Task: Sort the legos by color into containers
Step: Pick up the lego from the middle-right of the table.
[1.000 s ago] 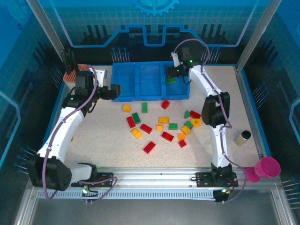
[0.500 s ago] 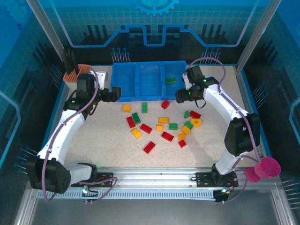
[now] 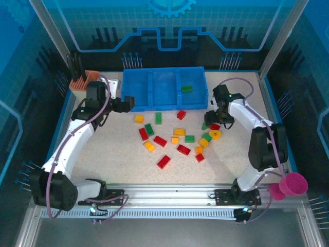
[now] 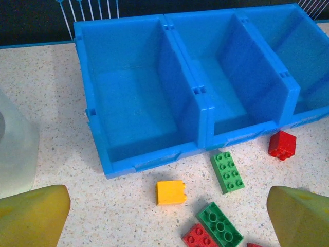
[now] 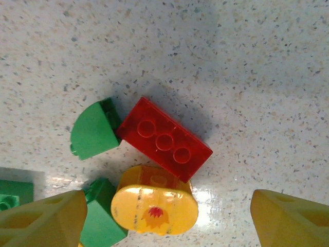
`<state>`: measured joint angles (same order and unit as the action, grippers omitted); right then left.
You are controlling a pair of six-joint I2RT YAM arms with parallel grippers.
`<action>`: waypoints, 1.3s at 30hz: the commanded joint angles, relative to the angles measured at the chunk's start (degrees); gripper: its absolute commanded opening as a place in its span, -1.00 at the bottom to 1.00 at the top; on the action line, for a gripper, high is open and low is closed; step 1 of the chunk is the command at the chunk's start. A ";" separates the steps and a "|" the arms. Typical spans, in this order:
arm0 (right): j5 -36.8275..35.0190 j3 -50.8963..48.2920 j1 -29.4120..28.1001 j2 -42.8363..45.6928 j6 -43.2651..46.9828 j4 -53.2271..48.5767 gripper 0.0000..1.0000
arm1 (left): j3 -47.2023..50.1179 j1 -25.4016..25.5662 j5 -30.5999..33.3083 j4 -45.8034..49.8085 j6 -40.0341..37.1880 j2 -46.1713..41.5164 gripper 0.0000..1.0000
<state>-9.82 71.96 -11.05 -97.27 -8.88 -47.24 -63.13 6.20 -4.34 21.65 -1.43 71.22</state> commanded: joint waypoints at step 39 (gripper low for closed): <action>3.04 13.08 -0.71 -8.43 5.16 -8.83 -0.30 | -2.02 0.48 5.31 0.04 0.47 -0.19 0.99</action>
<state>-8.80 80.07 -9.98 -109.84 -2.98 -51.35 -63.16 6.42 -2.94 22.02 -1.85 71.31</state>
